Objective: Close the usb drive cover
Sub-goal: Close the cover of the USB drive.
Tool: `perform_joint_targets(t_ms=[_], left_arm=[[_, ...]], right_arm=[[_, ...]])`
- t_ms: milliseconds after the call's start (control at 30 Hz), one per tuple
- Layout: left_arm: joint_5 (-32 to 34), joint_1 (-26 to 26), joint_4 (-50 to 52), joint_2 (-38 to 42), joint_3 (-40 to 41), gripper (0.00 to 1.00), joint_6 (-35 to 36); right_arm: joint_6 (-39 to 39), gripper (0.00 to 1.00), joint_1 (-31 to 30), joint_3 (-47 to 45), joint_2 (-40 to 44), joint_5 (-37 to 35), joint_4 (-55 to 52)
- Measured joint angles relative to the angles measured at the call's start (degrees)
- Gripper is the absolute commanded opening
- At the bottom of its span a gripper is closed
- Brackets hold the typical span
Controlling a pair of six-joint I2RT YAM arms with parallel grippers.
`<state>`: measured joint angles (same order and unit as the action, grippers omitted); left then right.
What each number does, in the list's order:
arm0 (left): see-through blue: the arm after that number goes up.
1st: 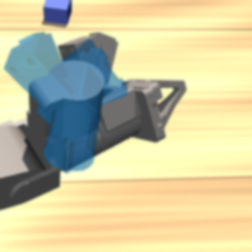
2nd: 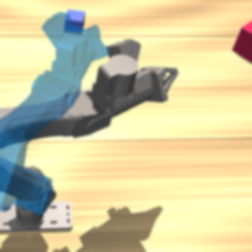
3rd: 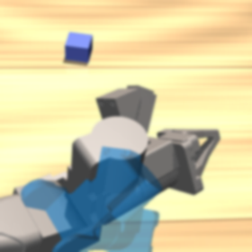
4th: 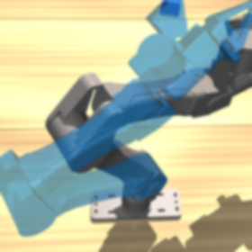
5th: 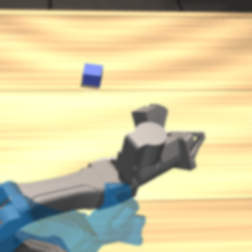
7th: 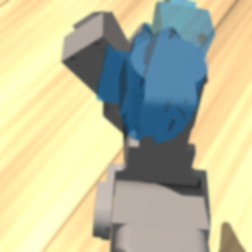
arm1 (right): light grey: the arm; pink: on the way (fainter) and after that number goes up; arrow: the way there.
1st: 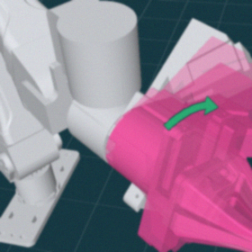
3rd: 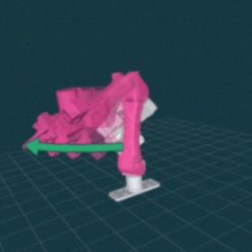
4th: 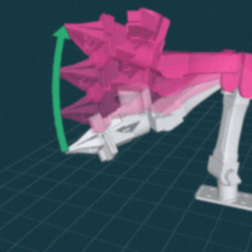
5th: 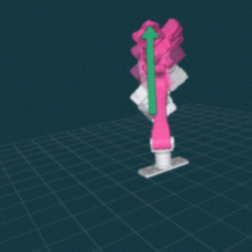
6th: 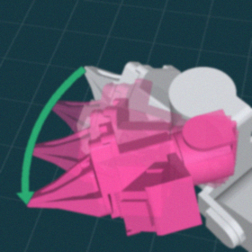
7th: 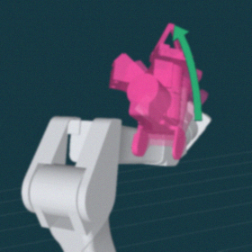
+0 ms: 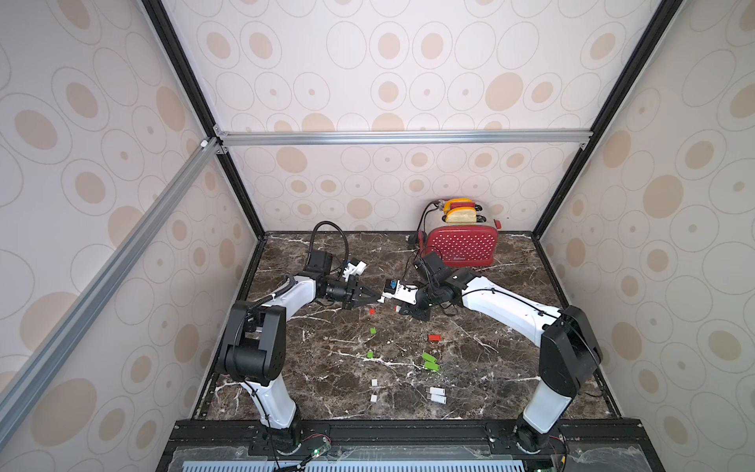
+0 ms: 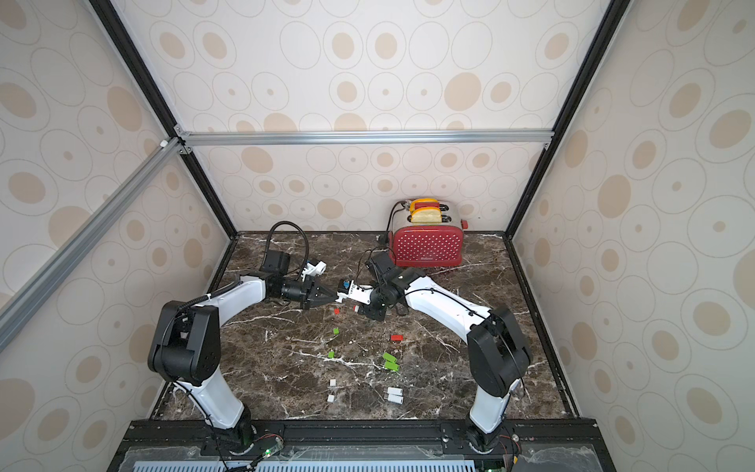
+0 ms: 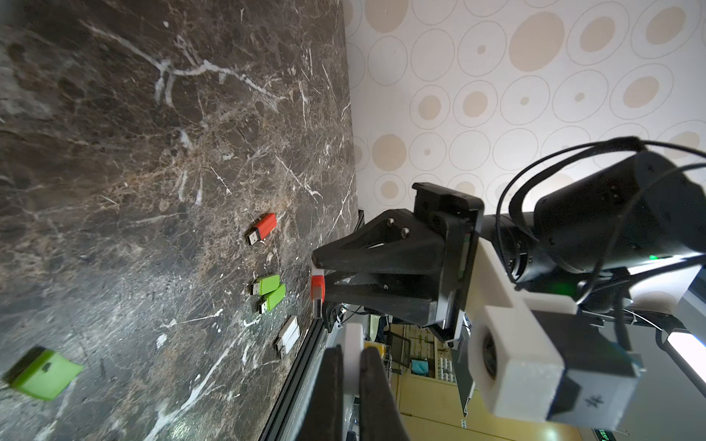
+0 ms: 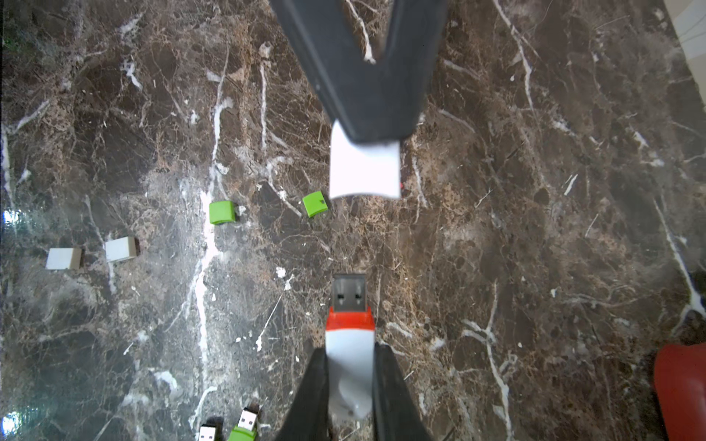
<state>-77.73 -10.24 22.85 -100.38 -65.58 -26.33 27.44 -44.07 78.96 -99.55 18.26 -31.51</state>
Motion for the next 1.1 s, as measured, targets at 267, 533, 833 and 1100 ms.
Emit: perform_joint_targets(t_ms=[267,533,833,1100], left_arm=[[0.4,-0.5,1.6,-0.6,-0.2,0.00,0.8],[1.4,-1.2,2.1,-0.7,-0.4,0.00,1.6],[3.4,-1.4,2.3,-0.8,-0.7,0.00,1.8],[3.9,-2.0,2.0,-1.3,-1.1,0.00,1.1]], right_arm=[[-0.4,0.05,-0.3,-0.1,0.7,-0.3,1.1],[-0.6,0.05,-0.6,-0.1,0.7,-0.1,1.1],[-0.9,0.05,-0.9,-0.1,0.7,0.4,1.0],[-0.9,0.05,-1.1,0.0,0.7,0.7,1.0]])
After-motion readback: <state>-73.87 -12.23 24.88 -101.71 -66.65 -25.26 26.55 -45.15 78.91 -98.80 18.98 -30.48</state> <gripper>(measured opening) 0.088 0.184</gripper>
